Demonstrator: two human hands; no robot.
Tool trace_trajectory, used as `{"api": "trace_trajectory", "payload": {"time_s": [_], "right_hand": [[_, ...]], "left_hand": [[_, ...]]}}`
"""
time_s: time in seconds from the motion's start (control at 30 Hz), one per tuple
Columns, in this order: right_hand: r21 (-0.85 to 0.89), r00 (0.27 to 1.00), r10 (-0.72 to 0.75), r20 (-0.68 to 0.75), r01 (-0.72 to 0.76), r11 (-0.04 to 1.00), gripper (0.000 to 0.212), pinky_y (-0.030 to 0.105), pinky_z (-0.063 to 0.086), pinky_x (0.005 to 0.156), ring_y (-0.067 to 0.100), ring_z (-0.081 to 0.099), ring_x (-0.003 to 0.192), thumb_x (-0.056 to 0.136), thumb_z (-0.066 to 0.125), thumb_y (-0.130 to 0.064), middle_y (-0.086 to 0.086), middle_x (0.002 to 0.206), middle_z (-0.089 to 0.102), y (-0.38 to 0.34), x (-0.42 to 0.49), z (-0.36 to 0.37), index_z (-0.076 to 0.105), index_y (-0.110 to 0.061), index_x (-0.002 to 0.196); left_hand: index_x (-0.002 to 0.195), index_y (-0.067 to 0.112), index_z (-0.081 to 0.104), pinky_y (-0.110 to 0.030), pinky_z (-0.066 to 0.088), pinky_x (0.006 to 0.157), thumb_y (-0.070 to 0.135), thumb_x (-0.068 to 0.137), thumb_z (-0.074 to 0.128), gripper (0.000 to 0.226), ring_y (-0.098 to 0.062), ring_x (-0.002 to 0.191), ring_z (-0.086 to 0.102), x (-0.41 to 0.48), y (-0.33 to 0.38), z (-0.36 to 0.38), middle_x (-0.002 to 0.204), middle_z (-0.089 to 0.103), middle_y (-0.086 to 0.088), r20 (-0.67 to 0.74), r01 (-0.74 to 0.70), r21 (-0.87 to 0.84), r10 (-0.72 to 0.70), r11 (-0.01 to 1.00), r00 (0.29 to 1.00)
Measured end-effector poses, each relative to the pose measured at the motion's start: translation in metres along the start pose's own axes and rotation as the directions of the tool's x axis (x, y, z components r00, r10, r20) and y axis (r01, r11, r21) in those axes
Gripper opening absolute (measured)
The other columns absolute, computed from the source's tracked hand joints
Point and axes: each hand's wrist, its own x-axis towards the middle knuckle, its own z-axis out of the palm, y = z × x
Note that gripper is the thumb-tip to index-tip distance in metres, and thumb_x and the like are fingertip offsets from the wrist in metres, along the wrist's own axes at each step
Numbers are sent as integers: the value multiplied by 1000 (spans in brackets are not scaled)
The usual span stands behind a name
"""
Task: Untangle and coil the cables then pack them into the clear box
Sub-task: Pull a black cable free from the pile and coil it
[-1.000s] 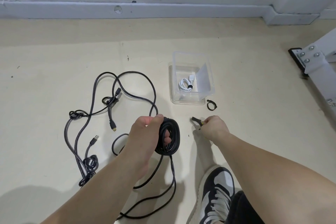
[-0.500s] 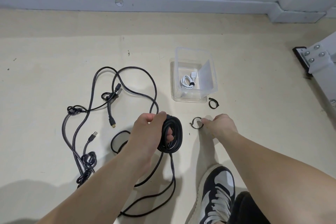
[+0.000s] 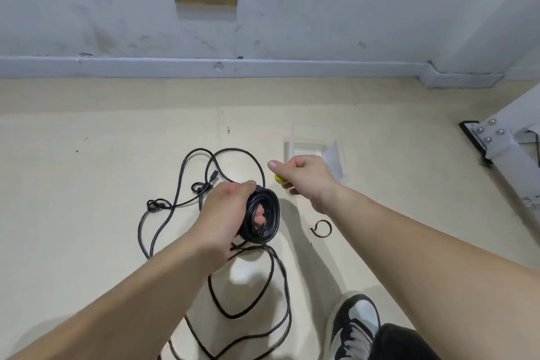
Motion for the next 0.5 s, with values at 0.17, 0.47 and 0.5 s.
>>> {"api": "trace_trajectory", "payload": {"time_s": [0.17,0.47,0.5], "right_hand": [[-222,970,-214,113,234,946,48,24,33,51,14,39,55,75,84,-50,-1,59,47,-81,-48,28,53,-16,60],[-253,896,-353,268,419,872,47,22,35,48,16,41,46,86,73,-50,-1,48,48,-174,-161,38,58,-17,57],[-231,881,-356,310,433,871,47,23,35,48,16,41,47,91,70,-47,-2,49,47,-179,-176,39,57,-18,57]], "left_hand": [[91,15,71,-25,50,55,33,101,59,24,-24,56,59,-42,55,-27,68,64,-10,8,-111,54,111,992,994],[103,15,50,-29,49,60,41,103,57,26,-22,57,60,-160,115,-66,69,68,-9,67,-287,219,279,932,958],[102,16,50,-28,49,58,40,103,58,26,-22,56,59,-171,118,-70,69,68,-9,72,-297,219,288,929,955]]}}
